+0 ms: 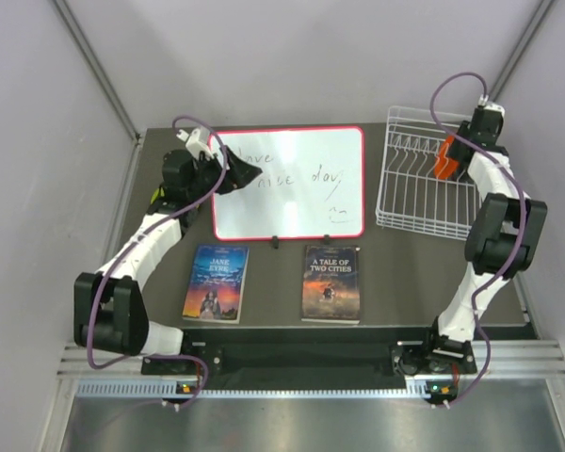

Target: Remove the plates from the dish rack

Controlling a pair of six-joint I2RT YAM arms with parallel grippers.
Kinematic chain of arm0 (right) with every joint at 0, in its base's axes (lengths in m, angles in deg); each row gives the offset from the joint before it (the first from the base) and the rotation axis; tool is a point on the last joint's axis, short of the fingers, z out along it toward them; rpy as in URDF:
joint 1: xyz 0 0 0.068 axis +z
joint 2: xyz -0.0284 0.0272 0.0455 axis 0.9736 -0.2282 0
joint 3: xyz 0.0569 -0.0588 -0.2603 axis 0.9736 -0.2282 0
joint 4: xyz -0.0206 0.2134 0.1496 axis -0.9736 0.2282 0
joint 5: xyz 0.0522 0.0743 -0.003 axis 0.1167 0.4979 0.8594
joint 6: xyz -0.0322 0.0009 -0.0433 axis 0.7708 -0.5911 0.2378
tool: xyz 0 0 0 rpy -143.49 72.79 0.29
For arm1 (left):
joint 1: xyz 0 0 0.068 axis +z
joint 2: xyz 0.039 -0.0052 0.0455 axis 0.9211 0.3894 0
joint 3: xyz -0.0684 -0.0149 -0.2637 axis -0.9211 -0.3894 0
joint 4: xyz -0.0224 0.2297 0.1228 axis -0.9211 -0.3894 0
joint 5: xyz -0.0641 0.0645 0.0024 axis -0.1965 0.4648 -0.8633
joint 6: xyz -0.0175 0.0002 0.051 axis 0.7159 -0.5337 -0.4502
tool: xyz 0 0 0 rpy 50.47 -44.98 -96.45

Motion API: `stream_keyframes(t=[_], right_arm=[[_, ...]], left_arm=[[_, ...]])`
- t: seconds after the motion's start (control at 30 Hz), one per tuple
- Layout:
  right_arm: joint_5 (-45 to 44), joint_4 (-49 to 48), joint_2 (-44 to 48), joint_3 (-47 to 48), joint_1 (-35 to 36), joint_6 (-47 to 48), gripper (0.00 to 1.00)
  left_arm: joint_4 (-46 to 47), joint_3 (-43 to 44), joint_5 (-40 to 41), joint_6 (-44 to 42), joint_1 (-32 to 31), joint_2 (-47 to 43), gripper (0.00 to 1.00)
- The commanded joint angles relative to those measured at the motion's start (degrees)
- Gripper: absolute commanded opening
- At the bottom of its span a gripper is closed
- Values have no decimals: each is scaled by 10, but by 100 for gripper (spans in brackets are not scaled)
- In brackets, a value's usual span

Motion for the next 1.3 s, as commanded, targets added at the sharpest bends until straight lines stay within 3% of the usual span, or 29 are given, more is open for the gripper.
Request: stream_keyframes(t=[0.0, 0.17, 0.27, 0.4, 0.5, 0.67, 1.0, 1.27], right_arm=[[-2, 12, -12, 33, -8, 6, 39], [-15, 15, -25, 40, -8, 19, 41], [-15, 19, -33, 47, -8, 25, 31], [-21, 21, -31, 48, -5, 38, 6], [-35, 33, -29, 56, 0, 46, 0], [-68, 27, -14, 55, 17, 59, 0], [-284, -81, 74, -3, 89, 136, 0], [-316, -67, 160, -33, 109, 141, 0]], left_arm=[[37, 29, -18, -13, -17, 7, 81], [38, 29, -15, -16, -27, 12, 81], [39, 29, -15, -16, -29, 16, 81], [45, 22, -10, -16, -29, 19, 81], [47, 20, -11, -16, -29, 24, 81], [57, 15, -12, -9, -30, 29, 81], [48, 9, 19, -22, -30, 26, 80], [44, 13, 29, -27, -30, 25, 80]])
